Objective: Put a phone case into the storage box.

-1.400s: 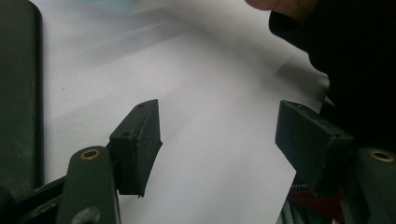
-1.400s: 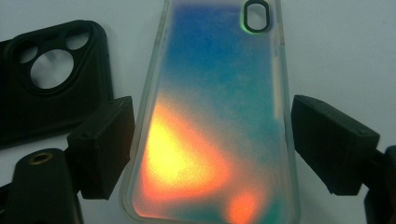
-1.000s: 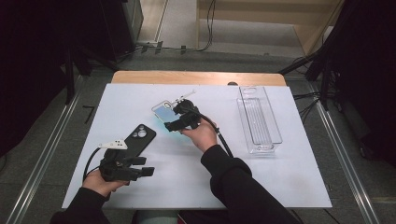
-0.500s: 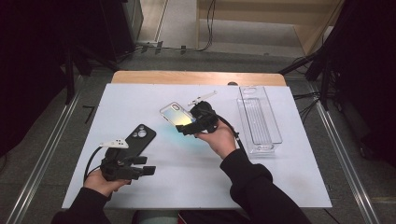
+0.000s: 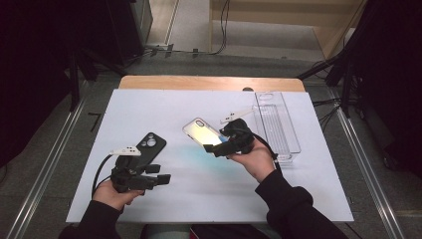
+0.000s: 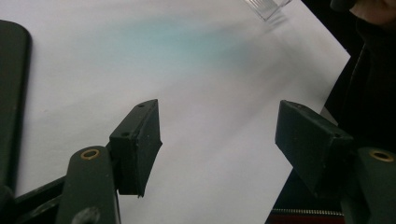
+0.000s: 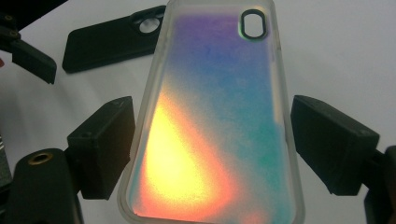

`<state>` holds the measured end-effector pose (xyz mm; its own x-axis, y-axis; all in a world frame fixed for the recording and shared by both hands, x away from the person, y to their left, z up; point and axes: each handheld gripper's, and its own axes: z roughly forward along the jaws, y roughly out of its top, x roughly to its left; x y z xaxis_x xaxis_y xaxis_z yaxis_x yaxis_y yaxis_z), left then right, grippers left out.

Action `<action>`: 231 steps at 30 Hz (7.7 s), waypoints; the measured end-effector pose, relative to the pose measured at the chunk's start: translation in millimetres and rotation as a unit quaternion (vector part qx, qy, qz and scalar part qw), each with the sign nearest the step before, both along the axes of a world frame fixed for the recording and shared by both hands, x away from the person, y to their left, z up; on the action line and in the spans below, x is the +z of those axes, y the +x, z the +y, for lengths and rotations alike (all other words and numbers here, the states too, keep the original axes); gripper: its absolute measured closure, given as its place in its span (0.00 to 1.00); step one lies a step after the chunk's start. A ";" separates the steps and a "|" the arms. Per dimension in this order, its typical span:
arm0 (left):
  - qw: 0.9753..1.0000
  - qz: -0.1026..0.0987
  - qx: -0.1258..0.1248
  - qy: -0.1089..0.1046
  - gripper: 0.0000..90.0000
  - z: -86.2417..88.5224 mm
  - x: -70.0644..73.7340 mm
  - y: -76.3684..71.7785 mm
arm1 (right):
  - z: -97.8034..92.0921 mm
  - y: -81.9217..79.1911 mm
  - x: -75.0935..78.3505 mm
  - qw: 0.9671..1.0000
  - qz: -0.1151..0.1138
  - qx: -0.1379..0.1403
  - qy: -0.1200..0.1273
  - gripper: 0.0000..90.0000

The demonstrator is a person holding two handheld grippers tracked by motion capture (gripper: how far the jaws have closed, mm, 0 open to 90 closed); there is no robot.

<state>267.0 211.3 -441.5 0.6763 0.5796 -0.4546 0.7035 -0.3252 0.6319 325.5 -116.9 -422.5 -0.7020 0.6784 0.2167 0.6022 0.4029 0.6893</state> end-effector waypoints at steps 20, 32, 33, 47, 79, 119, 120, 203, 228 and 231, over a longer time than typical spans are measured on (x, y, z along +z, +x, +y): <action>1.000 0.002 0.019 -0.004 0.31 -20.0 9.3 14.7 | -26.0 -38.5 -20.8 0.999 0.007 -0.029 0.026 0.17; 0.999 0.024 0.039 -0.004 0.32 -26.5 19.0 26.1 | -20.0 -44.5 -26.8 0.995 0.003 -0.075 0.064 0.17; 0.999 0.023 0.042 -0.003 0.32 -27.6 20.2 27.0 | -18.7 -44.8 -27.2 0.995 0.004 -0.078 0.065 0.17; 0.997 0.042 0.065 -0.009 0.33 -38.9 24.6 41.3 | -5.5 -48.0 -29.5 0.988 -0.009 -0.124 0.092 0.17; 0.991 0.075 0.103 -0.029 0.32 -68.1 14.5 62.8 | 19.9 -59.8 -35.2 0.984 -0.025 -0.112 0.139 0.17; 0.985 0.059 0.146 -0.073 0.90 -61.4 30.5 58.8 | 15.8 -48.4 -41.1 0.987 -0.043 -0.062 0.141 0.11; 0.985 0.050 0.147 -0.070 0.90 -62.1 30.9 58.0 | 14.6 -47.8 -40.7 0.987 -0.040 -0.060 0.142 0.10; 0.999 -0.026 -0.002 -0.048 0.38 -79.0 33.0 29.7 | -4.9 -27.2 -25.7 0.996 -0.043 0.013 0.072 0.18; 0.989 -0.060 -0.129 0.033 0.33 -58.3 3.9 19.0 | -35.4 -19.8 -5.9 0.995 -0.016 0.052 0.089 0.18; 0.989 -0.058 -0.131 0.033 0.33 -55.2 0.6 17.7 | -38.3 -19.4 -3.8 0.995 -0.016 0.058 0.084 0.18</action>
<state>284.7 156.1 -440.9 0.8529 0.4034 -0.3313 0.5130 -0.5304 0.6749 306.2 -155.2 -426.3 -0.7812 0.5493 0.2967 0.5356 0.3454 0.7706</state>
